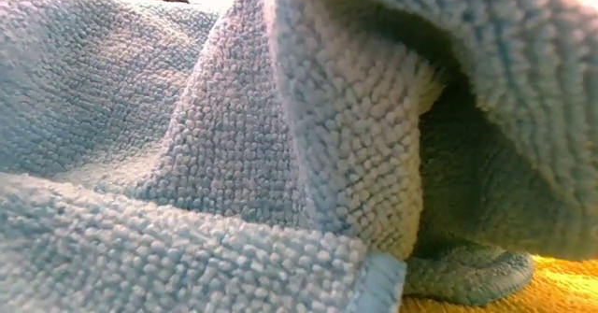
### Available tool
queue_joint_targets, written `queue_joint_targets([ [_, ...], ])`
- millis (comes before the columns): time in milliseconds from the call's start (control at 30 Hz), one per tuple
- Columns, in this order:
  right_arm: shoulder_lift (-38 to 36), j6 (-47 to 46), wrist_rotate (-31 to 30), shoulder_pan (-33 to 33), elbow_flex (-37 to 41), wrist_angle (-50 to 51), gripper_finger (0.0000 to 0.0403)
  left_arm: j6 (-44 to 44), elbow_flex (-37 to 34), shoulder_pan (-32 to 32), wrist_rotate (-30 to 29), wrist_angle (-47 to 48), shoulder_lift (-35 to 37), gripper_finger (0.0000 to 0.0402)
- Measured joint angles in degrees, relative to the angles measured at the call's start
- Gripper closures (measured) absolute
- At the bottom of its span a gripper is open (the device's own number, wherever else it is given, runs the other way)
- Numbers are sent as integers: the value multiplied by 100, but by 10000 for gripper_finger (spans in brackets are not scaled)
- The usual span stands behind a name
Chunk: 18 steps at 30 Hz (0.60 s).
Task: Sort microfiber towel by color & place in baskets
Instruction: Put the yellow towel into the bottom transparent bin
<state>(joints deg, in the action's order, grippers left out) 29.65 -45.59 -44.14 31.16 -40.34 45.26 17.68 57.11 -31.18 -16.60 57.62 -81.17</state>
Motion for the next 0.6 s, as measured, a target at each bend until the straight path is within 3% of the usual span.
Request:
queue_joint_targets([
  [133, 0, -48, -272, 2, 0, -1, 403, -389, -209, -76, 0, -100, 0, 284],
  [300, 1, -68, -476, 1, 0, -1, 403, -570, -191, 4, 68, -108, 95, 389],
  [600, 2, -58, -485, 0, 0, -1, 403, -28, 776, 728, 30, 903, 671, 401],
])
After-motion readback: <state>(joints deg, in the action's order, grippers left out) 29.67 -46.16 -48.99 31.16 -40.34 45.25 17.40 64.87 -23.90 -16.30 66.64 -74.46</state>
